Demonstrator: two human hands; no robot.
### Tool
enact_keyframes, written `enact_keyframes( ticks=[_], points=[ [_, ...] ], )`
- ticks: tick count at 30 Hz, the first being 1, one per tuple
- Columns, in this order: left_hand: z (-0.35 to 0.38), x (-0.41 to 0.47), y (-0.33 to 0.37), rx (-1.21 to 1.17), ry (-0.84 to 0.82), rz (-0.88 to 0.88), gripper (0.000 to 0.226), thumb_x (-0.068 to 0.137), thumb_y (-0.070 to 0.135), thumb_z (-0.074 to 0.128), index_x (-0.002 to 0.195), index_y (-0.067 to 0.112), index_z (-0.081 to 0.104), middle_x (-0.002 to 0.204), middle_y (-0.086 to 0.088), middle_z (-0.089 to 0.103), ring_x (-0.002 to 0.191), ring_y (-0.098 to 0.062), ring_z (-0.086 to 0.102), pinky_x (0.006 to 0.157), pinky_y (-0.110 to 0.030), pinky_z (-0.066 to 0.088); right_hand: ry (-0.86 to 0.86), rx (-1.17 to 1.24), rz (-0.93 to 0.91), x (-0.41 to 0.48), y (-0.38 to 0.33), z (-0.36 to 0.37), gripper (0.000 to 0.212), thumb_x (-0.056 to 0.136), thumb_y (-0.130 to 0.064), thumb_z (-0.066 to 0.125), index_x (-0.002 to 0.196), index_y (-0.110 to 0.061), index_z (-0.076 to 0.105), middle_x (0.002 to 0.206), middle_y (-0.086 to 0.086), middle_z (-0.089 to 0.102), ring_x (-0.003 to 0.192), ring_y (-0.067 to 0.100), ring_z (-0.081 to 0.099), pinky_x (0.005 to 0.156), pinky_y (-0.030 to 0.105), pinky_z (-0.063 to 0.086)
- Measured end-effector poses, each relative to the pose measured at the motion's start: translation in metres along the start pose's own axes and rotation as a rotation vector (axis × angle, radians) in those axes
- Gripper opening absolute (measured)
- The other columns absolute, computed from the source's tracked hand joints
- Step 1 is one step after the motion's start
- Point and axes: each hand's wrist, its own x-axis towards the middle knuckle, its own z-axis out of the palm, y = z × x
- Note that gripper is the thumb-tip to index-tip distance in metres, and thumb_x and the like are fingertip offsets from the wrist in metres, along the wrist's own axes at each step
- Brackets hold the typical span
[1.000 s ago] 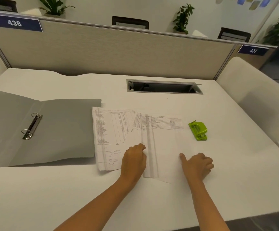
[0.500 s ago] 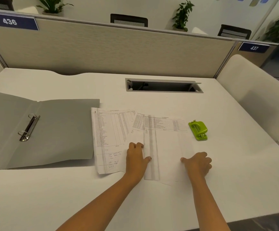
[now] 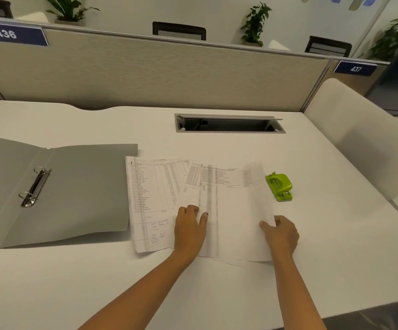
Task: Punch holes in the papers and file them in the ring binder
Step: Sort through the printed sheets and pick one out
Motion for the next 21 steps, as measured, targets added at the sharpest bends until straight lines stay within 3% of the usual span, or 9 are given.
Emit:
enact_keyframes(
  ticks=[4, 7, 10, 12, 15, 18, 21],
  points=[
    [-0.004, 0.0, 0.001, -0.039, -0.012, 0.017, 0.03, 0.097, 0.029, 0.049, 0.124, 0.014, 0.051, 0.12, -0.002, 0.051, 0.103, -0.016, 0.055, 0.084, -0.021, 0.041, 0.14, 0.186, -0.096, -0.011, -0.004, -0.008, 0.017, 0.09, -0.009, 0.061, 0.106, -0.005, 0.067, 0.101, 0.016, 0.07, 0.079, 0.024, 0.05, 0.073, 0.029, 0.038],
    [-0.019, 0.005, 0.006, -0.117, -0.008, -0.004, 0.034, 0.097, 0.03, 0.049, 0.128, 0.016, 0.048, 0.127, -0.002, 0.048, 0.1, -0.014, 0.056, 0.086, -0.025, 0.045, 0.133, 0.298, -0.107, -0.016, -0.011, -0.013, 0.018, 0.089, -0.011, 0.064, 0.106, -0.007, 0.068, 0.1, 0.016, 0.071, 0.08, 0.028, 0.058, 0.075, 0.03, 0.046],
    [-0.042, 0.014, 0.017, -0.209, -0.038, -0.061, 0.043, 0.097, 0.037, 0.047, 0.136, 0.017, 0.044, 0.135, -0.001, 0.047, 0.102, -0.012, 0.053, 0.084, -0.023, 0.04, 0.016, 0.474, -0.019, -0.015, -0.014, -0.012, 0.013, 0.084, -0.016, 0.07, 0.097, -0.017, 0.069, 0.097, 0.009, 0.074, 0.088, 0.028, 0.067, 0.087, 0.041, 0.055],
    [-0.059, 0.022, 0.017, -0.322, -0.123, -0.122, 0.048, 0.097, 0.046, 0.043, 0.138, 0.021, 0.043, 0.141, 0.003, 0.045, 0.12, -0.016, 0.049, 0.095, -0.025, 0.035, -0.091, 0.551, 0.011, -0.017, -0.017, -0.009, 0.007, 0.082, -0.018, 0.073, 0.085, -0.023, 0.069, 0.091, 0.002, 0.075, 0.09, 0.028, 0.069, 0.088, 0.045, 0.055],
    [-0.087, 0.032, 0.014, -0.632, -0.288, -0.24, 0.064, 0.085, 0.063, 0.051, 0.139, 0.029, 0.044, 0.146, 0.011, 0.041, 0.134, -0.015, 0.038, 0.115, -0.041, 0.025, -0.227, 0.594, 0.006, -0.027, -0.023, 0.001, 0.01, 0.08, -0.018, 0.074, 0.089, -0.022, 0.071, 0.089, 0.0, 0.076, 0.089, 0.027, 0.071, 0.086, 0.045, 0.056],
    [-0.11, 0.038, 0.01, -0.675, -0.336, -0.24, 0.05, 0.087, 0.048, 0.061, 0.132, 0.026, 0.053, 0.133, 0.011, 0.056, 0.124, -0.016, 0.052, 0.109, -0.044, 0.038, -0.302, 0.565, -0.038, -0.04, -0.028, 0.012, 0.023, 0.078, -0.025, 0.076, 0.1, -0.022, 0.07, 0.095, -0.002, 0.076, 0.092, 0.023, 0.071, 0.089, 0.044, 0.056],
    [-0.123, 0.042, 0.0, -0.687, -0.284, -0.245, 0.032, 0.089, 0.027, 0.065, 0.121, 0.022, 0.06, 0.116, -0.002, 0.069, 0.104, -0.024, 0.067, 0.089, -0.042, 0.054, -0.412, 0.55, -0.069, -0.05, -0.035, 0.018, 0.013, 0.083, -0.02, 0.072, 0.095, -0.021, 0.069, 0.093, -0.003, 0.075, 0.09, 0.02, 0.07, 0.085, 0.039, 0.056]
  ],
)
